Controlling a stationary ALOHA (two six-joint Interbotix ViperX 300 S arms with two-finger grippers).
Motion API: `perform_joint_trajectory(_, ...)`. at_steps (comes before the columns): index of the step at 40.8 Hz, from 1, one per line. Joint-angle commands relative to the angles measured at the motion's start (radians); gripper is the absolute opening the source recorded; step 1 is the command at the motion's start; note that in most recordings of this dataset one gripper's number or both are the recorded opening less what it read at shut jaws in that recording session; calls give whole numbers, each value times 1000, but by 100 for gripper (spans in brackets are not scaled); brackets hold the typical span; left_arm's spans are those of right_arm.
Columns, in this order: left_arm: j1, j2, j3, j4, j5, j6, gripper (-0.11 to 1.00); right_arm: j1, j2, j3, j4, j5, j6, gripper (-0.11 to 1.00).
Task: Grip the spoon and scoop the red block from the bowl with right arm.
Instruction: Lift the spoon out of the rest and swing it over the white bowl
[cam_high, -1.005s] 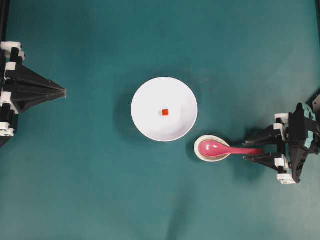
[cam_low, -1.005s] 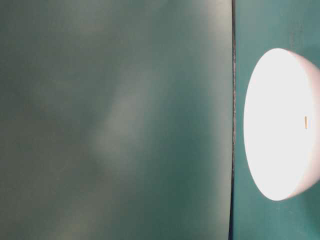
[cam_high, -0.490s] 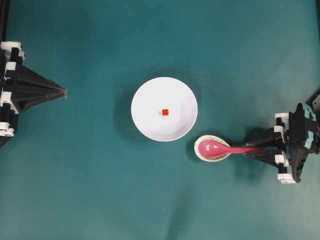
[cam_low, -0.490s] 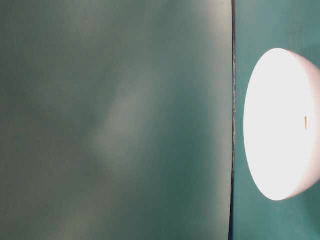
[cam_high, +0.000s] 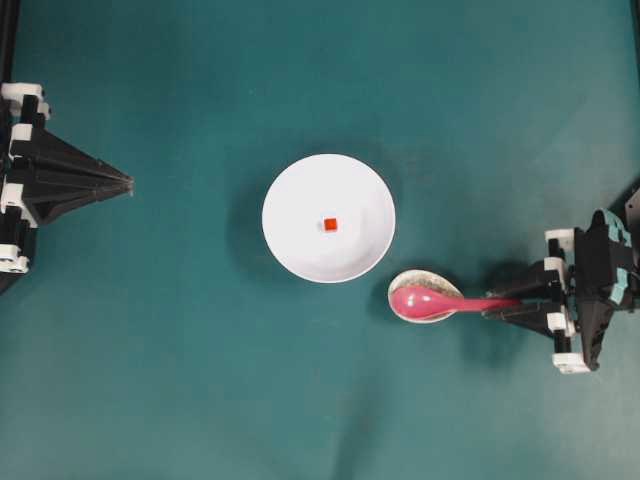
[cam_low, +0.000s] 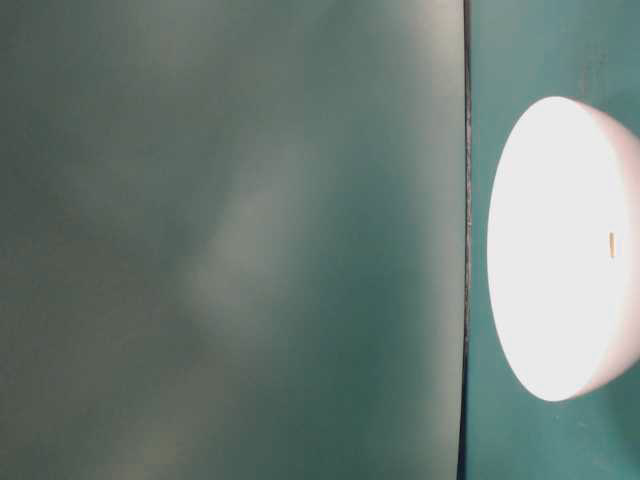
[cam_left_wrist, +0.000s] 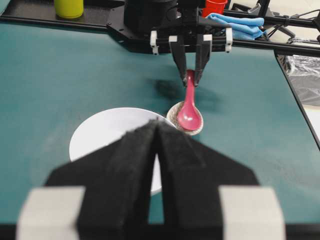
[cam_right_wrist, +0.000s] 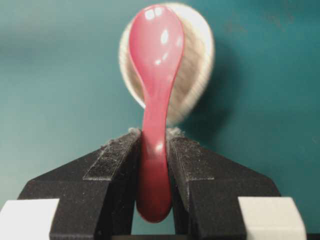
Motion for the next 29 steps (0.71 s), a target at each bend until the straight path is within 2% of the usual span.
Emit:
perform_joint_trajectory(1,-3,6,-29,2,-6,0,0,-2,-54,-31,2,2,-20,24)
perform_joint_trajectory(9,-2,8,-29,2,-6,-2,0,-67,-183,-86,0,120,-118,24)
perform_joint_trajectory(14,-2,8,-29,2,-6,0,0,-160,-279,-146,0,276,-179,24)
perform_joint_trajectory(19,-3,8,-29,2,-6,-2,0,-319,-359,-232,2,529,-219,24)
perform_joint_trajectory(21,-5,8,-29,2,-6,0,0,-413,-385,-282,0,676,-230,24)
perform_joint_trajectory(27,-9,8,-29,2,5,0,0,-650,-387,-400,-8,1019,-235,24)
perform_joint_trajectory(29,-11,8,-29,2,14,0,0,-735,-368,-453,-26,1144,-235,24)
